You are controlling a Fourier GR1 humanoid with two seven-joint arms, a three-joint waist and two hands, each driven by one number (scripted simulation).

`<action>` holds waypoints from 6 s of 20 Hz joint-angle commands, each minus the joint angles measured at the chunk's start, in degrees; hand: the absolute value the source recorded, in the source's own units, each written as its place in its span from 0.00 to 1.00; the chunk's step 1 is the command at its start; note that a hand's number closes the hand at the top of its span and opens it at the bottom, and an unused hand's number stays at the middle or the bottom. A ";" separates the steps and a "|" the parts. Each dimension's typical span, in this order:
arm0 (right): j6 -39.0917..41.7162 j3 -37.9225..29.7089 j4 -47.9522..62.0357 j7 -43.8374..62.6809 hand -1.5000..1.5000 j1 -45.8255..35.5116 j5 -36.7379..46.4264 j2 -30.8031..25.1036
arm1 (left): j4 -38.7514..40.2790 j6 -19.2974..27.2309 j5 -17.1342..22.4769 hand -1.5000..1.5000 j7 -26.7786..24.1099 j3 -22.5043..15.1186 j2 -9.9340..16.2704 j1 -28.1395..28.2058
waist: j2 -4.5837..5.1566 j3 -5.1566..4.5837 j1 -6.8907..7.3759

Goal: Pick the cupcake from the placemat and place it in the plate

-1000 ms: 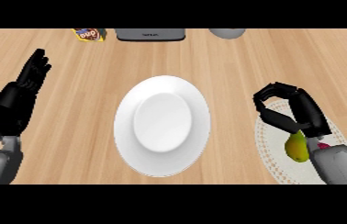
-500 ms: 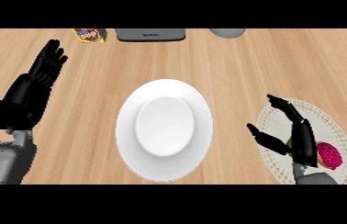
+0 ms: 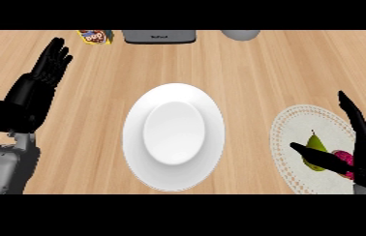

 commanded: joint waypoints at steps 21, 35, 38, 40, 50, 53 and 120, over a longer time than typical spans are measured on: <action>37.38 6.05 -12.35 58.35 0.00 -2.05 6.98 -19.61 | -3.14 -0.94 -2.54 0.50 2.91 0.81 -2.80 -0.22 | 0.11 0.15 0.69; 39.80 6.09 3.58 55.17 0.00 -4.12 18.71 -9.33 | 2.68 -5.24 -2.87 0.50 0.98 4.52 -4.34 -3.18 | 0.26 0.16 0.70; 42.83 3.27 3.21 54.50 0.00 -3.20 19.11 -8.42 | -0.17 -4.30 -5.71 0.50 0.98 3.69 -6.04 0.12 | 0.15 0.15 0.67; 43.03 1.81 1.79 50.84 0.00 0.97 19.05 -8.90 | -0.14 -3.86 -7.09 0.50 -0.03 3.39 -6.84 0.03 | 0.12 0.15 0.49; 40.61 0.04 21.48 41.20 0.00 -4.74 28.00 -5.50 | -0.51 -5.49 -8.28 0.50 -3.36 4.25 -8.84 3.33 | 0.20 0.17 0.91; 35.97 -2.14 19.64 33.69 1.00 -4.93 27.80 -6.36 | -3.22 -6.21 -6.49 0.50 0.92 4.58 -8.50 2.50 | 0.11 0.19 0.82; 10.98 31.41 -10.23 74.11 0.00 -12.96 62.05 29.01 | -0.04 -7.95 -7.84 0.50 1.62 4.24 -9.74 -4.52 | 1.76 0.18 5.70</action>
